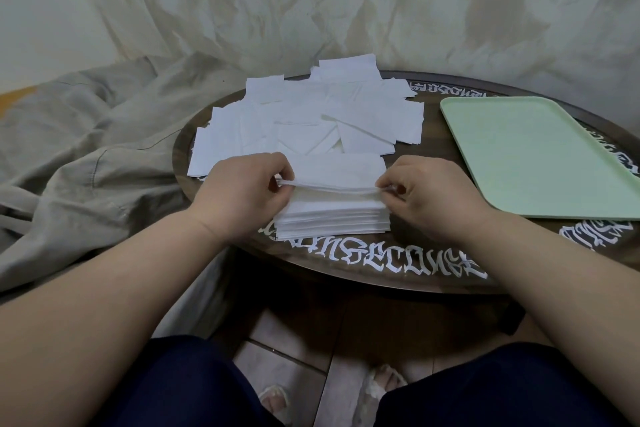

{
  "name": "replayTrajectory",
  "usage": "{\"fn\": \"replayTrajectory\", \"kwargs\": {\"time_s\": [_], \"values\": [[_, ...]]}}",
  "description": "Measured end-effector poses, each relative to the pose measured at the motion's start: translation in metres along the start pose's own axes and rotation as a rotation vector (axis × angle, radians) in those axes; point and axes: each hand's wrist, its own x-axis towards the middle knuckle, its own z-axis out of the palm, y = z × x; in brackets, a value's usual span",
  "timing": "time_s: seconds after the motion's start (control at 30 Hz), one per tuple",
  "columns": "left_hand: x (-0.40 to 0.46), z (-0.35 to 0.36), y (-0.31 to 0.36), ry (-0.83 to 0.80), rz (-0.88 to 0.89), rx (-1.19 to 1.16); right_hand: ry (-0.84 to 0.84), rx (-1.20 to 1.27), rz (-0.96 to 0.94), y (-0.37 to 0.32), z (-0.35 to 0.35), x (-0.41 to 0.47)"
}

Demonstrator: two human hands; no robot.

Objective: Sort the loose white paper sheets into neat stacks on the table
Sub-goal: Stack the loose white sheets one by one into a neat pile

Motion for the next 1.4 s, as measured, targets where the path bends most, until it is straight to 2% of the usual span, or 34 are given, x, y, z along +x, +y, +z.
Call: {"fn": "replayTrajectory", "kwargs": {"time_s": [0.07,0.13,0.23,0.3,0.57,0.83,1.03,1.4], "values": [[-0.001,-0.001,-0.001,0.030,0.031,-0.021,0.087,0.017,-0.022,0.001,0.000,0.000],[-0.003,-0.001,-0.004,-0.015,0.074,-0.031,0.119,0.033,-0.046,0.000,0.000,-0.001],[-0.006,-0.001,-0.010,-0.162,0.068,-0.021,0.062,0.031,-0.049,-0.002,0.000,-0.001],[-0.006,0.000,-0.012,-0.193,0.065,-0.027,0.028,0.026,-0.054,-0.002,0.000,-0.002],[-0.007,-0.001,-0.012,-0.211,0.056,-0.034,-0.066,0.054,0.013,-0.002,-0.003,-0.004],[-0.007,-0.002,-0.010,-0.229,0.025,-0.033,-0.077,0.095,0.062,-0.005,-0.006,-0.003],[-0.010,-0.005,-0.013,-0.198,-0.075,-0.057,-0.088,0.078,0.186,-0.004,-0.009,-0.005],[-0.011,-0.004,-0.014,-0.212,-0.106,-0.091,-0.119,0.121,0.127,-0.007,-0.007,-0.006]]}}
